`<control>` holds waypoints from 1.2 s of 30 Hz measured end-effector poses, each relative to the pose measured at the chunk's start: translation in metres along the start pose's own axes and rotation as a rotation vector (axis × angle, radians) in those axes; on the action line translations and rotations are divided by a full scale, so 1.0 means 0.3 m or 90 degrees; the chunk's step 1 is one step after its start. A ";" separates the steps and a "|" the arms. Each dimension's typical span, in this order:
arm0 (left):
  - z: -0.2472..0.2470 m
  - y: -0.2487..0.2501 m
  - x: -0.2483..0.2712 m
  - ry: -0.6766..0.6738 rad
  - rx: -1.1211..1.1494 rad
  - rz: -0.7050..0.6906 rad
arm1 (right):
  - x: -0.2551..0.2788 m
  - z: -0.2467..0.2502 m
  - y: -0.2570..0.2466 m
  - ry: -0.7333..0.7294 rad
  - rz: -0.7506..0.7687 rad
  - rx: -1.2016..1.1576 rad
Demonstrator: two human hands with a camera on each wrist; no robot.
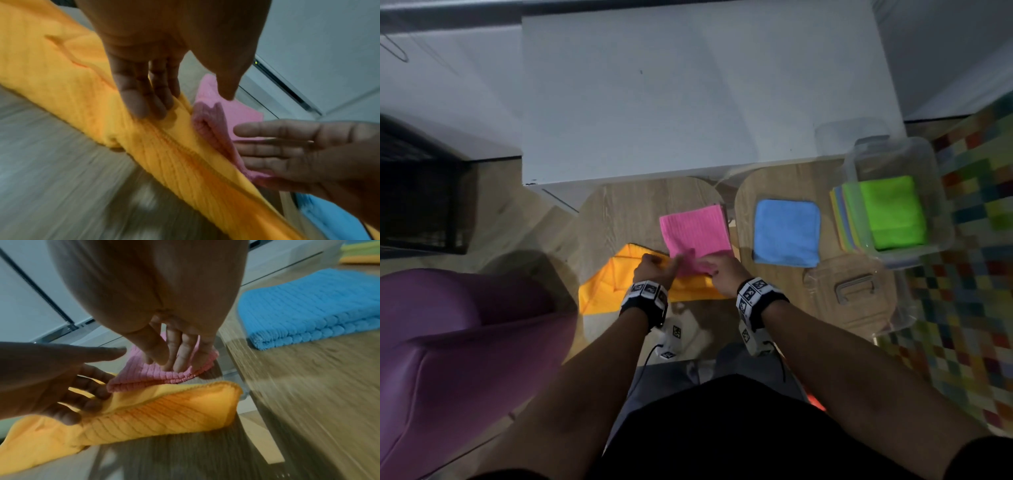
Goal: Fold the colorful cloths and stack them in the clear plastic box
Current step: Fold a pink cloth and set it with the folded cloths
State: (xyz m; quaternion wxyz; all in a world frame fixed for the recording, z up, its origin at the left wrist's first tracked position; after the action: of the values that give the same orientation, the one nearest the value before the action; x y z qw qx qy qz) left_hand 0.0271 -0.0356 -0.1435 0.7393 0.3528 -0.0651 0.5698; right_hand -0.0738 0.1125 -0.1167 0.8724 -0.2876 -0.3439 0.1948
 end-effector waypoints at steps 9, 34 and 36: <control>0.057 0.143 0.034 -0.002 0.049 -0.171 | -0.017 0.104 0.008 0.102 -0.088 -0.146; 0.026 0.418 0.169 -0.197 0.281 -0.086 | 0.057 0.367 0.096 0.148 -0.290 -0.589; -0.080 0.409 0.207 -0.239 0.247 -0.099 | 0.065 0.374 0.182 0.184 -0.313 -0.582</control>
State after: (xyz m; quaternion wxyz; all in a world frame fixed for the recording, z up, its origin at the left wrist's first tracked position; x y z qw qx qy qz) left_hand -0.0680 0.0406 -0.0756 0.6746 0.5911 -0.0630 0.4377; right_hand -0.1480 0.2056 -0.0748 0.7164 -0.5729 -0.3274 -0.2265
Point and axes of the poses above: each hand's wrist, its own x-axis away from the middle knuckle, its own z-axis out of the back of the hand, y = z × x, the point moved 6 cm from there along -x, towards the middle knuckle, and after that the axes turned 14 degrees about y, right-handed, at the moved point
